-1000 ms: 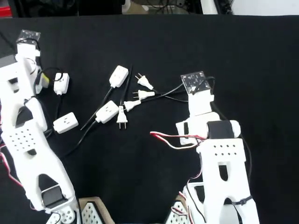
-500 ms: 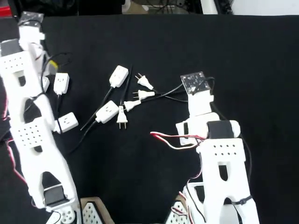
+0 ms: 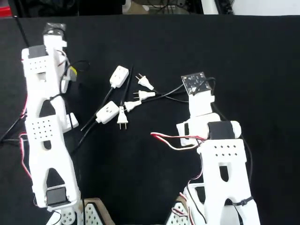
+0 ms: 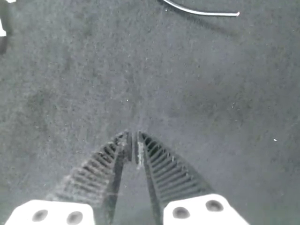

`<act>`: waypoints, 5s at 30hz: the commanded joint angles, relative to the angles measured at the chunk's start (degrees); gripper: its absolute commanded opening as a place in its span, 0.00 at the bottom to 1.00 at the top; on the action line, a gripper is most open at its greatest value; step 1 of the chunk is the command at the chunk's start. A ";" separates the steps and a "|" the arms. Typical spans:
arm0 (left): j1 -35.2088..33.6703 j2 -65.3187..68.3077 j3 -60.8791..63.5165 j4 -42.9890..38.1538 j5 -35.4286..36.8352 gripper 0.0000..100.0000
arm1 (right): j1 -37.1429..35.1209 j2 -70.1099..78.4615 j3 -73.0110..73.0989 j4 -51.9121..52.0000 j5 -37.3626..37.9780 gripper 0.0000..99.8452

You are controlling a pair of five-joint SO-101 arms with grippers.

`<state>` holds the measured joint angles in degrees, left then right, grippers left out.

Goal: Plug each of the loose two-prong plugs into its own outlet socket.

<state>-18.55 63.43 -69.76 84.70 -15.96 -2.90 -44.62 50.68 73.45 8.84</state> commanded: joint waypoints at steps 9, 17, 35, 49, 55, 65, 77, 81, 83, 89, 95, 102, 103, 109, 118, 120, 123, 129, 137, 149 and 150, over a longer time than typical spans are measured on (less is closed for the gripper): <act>-1.27 1.41 -1.63 -2.99 0.18 0.23 | -0.70 0.13 -0.40 -0.44 -0.35 0.02; -0.75 0.88 -1.89 -1.05 0.26 0.06 | -0.70 0.13 -0.40 -0.44 -0.35 0.02; 6.37 -3.78 -18.33 16.35 2.29 0.03 | -0.62 0.13 -0.40 -0.44 -0.18 0.02; 13.05 -37.36 25.63 16.18 1.93 0.03 | -0.62 0.13 -0.40 -0.44 -0.18 0.02; 17.80 -50.55 40.84 16.00 1.76 0.03 | 0.18 0.13 -0.40 -0.62 -0.18 0.02; 32.57 -59.34 69.58 4.48 -3.78 0.03 | 3.43 0.04 -0.57 -0.44 -0.18 0.02; 50.07 -66.73 93.67 -14.86 -3.52 0.03 | 13.27 -0.31 -5.76 3.87 1.41 0.02; 53.14 -66.64 98.86 -21.45 -3.43 0.03 | 15.12 -0.31 -6.73 4.31 1.49 0.02; 54.02 -66.64 100.26 -22.42 -3.43 0.03 | 15.12 -0.31 -6.81 4.31 1.49 0.02; 54.55 -66.81 100.53 -19.08 -2.46 0.14 | 15.12 -0.31 -6.81 4.22 1.49 0.02; 51.21 -67.25 99.03 -18.46 2.55 0.22 | 15.12 -0.31 -6.81 4.22 1.49 0.02; 48.40 -74.20 98.42 -13.10 0.79 0.22 | 13.71 -0.31 -6.55 4.22 1.14 0.02; 48.48 -76.04 99.56 -13.19 0.79 0.22 | 13.19 -0.31 -6.46 4.22 1.14 0.02; 47.60 -87.47 105.36 -13.71 0.53 0.22 | 12.48 -0.31 -6.37 4.22 1.14 0.02; 50.07 -88.79 112.84 -15.74 -3.78 0.21 | 12.31 -0.31 -5.58 4.13 1.05 0.02; 54.11 -89.76 113.10 -14.07 -4.57 0.18 | 12.31 -0.31 -5.58 4.13 1.05 0.02; 59.21 -91.87 114.33 -14.42 -6.68 0.14 | 12.31 -0.31 -5.23 3.34 1.05 0.02; 62.73 -92.57 121.63 -25.76 -7.47 0.13 | 12.31 -0.31 -5.23 3.34 1.14 0.02; 62.64 -91.78 123.30 -30.86 -3.34 0.12 | 12.31 -0.31 -5.23 3.34 1.14 0.02; 56.84 -61.01 104.22 -23.65 -1.14 0.12 | 12.31 -0.31 -5.23 3.60 1.14 0.02; 56.75 -59.60 102.64 -21.80 -2.02 0.12 | 12.31 -0.31 -5.23 3.60 1.14 0.02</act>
<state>40.26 -2.42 37.05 58.33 -17.27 10.46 -44.62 46.99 77.58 10.07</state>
